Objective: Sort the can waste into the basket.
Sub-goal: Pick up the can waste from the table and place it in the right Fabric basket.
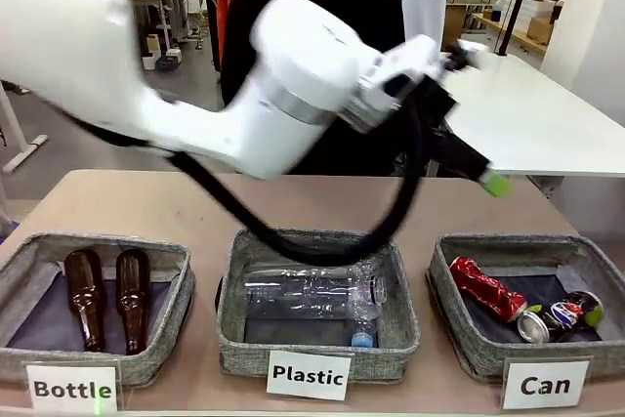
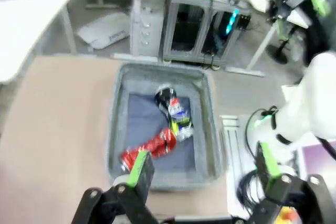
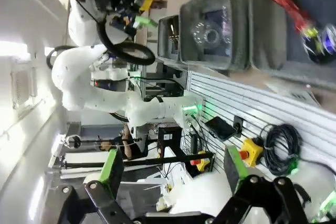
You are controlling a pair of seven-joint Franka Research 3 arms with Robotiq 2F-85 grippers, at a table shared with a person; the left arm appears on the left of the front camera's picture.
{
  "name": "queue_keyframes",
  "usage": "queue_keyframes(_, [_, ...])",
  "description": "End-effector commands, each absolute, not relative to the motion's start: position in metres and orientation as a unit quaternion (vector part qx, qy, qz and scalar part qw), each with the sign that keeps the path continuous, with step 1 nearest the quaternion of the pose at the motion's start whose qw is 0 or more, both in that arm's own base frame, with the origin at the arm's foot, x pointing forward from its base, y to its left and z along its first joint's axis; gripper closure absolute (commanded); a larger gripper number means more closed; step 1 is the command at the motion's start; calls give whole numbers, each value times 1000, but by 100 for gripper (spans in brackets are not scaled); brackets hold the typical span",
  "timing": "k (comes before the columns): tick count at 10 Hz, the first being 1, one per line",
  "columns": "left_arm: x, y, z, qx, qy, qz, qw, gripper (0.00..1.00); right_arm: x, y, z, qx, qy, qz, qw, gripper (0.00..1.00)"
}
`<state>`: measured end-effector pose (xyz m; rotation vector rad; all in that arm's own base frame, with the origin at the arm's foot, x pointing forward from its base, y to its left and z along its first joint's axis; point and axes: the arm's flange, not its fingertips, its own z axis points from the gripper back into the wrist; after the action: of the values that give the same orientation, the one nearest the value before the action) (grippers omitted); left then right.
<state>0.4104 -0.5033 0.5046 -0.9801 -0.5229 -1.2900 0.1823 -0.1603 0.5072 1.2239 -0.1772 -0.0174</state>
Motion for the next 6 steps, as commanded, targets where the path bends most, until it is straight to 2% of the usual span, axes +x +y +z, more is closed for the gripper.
queue_keyframes(1, [379, -395, 533, -427, -229, -470, 737, 0, 239, -114, 519, 581, -97, 15, 808, 0])
queue_keyframes(4, [385, -206, 535, -505, -239, -329, 761, 0, 316, -37, 499, 623, -81, 13, 778, 0])
queue_keyframes(6, [399, -94, 504, -568, -210, -271, 748, 0, 342, 6, 476, 641, -83, -17, 763, 0])
